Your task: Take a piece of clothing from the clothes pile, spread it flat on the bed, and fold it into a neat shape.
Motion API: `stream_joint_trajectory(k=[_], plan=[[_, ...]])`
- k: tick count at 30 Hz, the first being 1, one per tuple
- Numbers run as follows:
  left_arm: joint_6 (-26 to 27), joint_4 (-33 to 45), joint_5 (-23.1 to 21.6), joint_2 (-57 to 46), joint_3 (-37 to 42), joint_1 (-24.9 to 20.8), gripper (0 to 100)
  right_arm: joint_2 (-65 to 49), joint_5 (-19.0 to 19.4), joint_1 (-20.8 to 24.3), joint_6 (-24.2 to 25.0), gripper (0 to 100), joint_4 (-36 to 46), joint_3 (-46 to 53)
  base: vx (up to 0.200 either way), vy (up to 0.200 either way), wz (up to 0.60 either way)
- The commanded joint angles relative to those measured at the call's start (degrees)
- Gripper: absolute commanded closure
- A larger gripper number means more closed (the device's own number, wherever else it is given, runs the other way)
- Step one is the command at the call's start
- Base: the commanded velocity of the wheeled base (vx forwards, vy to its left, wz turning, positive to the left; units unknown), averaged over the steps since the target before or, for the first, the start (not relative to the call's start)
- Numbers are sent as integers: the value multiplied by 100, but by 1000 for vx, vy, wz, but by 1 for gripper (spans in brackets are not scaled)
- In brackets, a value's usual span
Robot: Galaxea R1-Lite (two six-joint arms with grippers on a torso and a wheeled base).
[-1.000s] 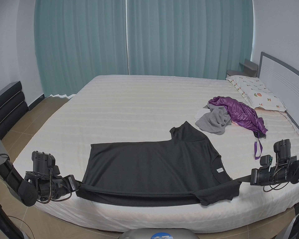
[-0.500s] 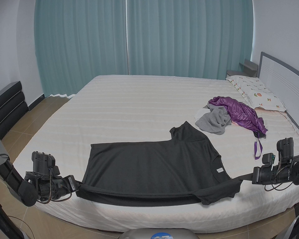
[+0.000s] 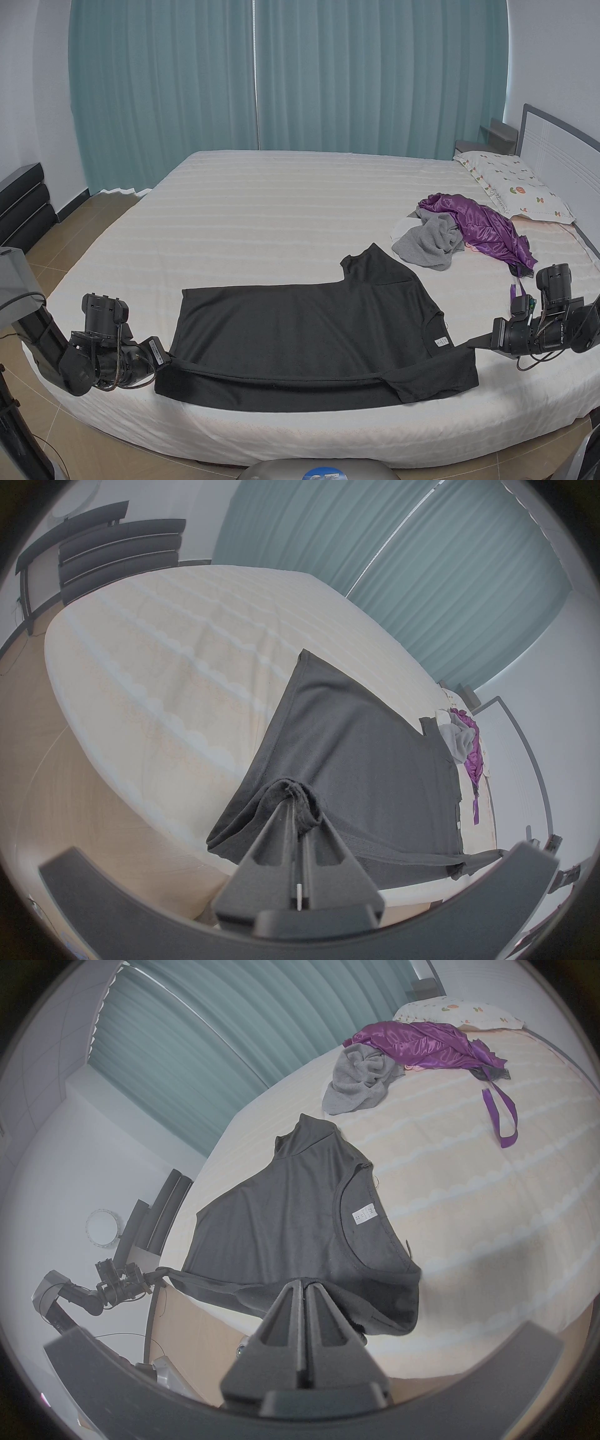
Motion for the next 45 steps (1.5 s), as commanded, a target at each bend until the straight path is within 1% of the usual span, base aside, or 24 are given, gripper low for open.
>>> stream_joint_trajectory(k=[1,8,14,17,21,25,26,31,34,36,39,43,45], plan=[[-75,-11,-2,338,-200,3,100,485,-6,15,15,100,-5,-237,0,0,0],[-286,-73,-2,786,-446,38,100,924,-50,33,261,100,-5,-642,0,0,0],[-339,-468,-2,1049,-455,82,100,1249,-59,33,278,100,-14,-835,0,0,0],[-514,-706,-2,1181,-455,82,100,1460,-59,86,349,100,-14,-958,0,0,0],[-523,-732,-10,1287,-499,82,100,1689,-147,139,533,100,-32,-1134,0,0,0],[-602,-741,-10,1313,-543,82,100,1812,-156,200,551,100,-32,-1213,0,0,0],[-646,-741,-10,1313,-560,82,0,1829,-164,200,551,0,-32,-1231,0,0,0],[-787,-741,-10,1296,-569,73,0,1785,-138,200,586,0,-67,-1178,0,0,0],[-796,-750,-10,1252,-525,82,0,1618,-103,200,621,0,-93,-1037,0,0,0],[-804,-750,-10,1129,-446,91,0,1416,-41,200,683,0,-260,-809,0,0,0],[-796,-750,-10,839,-261,143,0,1214,11,209,894,0,-629,-501,0,0,0],[-822,-750,-2,302,-68,231,0,1003,11,209,1368,0,-1297,9,0,0,0],[-1033,-750,25,144,-50,222,0,959,11,244,1632,0,-1578,211,0,0,0]])
